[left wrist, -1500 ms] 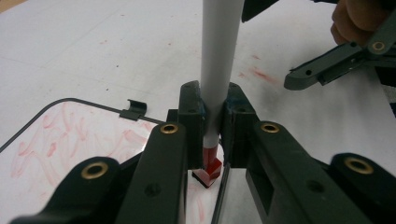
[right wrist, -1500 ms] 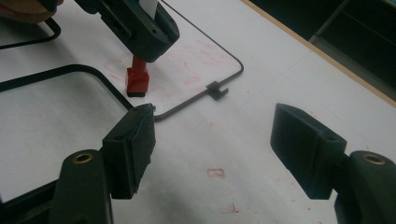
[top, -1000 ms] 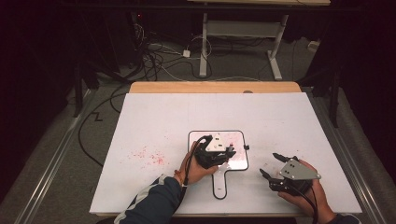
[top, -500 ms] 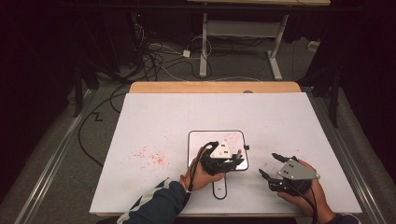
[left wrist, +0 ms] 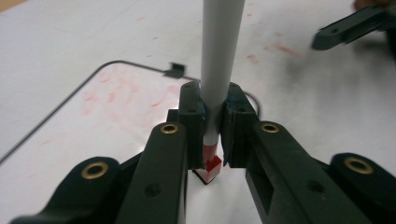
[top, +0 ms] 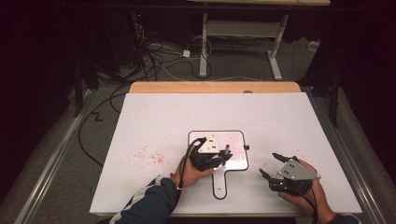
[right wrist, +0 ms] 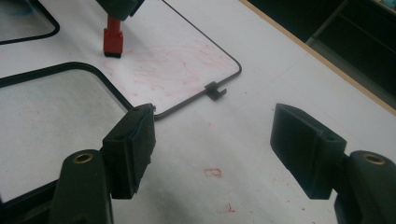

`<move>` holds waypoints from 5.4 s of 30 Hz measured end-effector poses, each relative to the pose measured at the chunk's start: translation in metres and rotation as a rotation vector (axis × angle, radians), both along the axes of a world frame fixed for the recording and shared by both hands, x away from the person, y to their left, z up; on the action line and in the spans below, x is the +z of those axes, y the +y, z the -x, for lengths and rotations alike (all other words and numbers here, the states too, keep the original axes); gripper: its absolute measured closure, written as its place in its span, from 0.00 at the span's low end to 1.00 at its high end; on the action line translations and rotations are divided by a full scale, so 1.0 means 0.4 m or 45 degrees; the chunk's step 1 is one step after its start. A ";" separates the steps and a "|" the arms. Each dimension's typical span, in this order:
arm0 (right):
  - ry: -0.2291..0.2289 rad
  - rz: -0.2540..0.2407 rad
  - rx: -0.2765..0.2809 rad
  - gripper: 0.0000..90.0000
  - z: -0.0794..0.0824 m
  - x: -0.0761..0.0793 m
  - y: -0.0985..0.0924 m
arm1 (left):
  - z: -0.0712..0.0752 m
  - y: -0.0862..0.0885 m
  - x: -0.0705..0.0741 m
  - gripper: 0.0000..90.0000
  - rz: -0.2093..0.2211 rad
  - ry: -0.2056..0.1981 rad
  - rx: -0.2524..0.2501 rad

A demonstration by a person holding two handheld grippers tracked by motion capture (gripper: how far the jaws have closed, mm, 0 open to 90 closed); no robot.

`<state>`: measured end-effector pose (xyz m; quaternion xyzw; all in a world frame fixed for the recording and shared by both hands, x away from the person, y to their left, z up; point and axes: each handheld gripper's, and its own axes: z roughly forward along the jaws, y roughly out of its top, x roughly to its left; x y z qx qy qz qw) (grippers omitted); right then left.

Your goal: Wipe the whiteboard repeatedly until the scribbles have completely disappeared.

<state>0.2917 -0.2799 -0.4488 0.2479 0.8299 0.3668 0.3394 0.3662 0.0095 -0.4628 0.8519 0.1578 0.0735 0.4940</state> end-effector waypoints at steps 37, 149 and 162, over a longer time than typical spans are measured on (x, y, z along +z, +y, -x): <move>-0.001 0.008 0.000 0.35 0.004 -0.002 -0.007 | -0.067 -0.044 -0.004 0.87 0.025 -0.015 0.025; -0.015 0.065 0.050 0.35 0.007 -0.006 -0.004 | -0.144 -0.082 0.007 0.87 -0.039 -0.037 -0.046; -0.017 0.074 0.065 0.35 0.006 -0.007 0.001 | -0.165 -0.059 0.007 0.87 -0.070 -0.088 0.000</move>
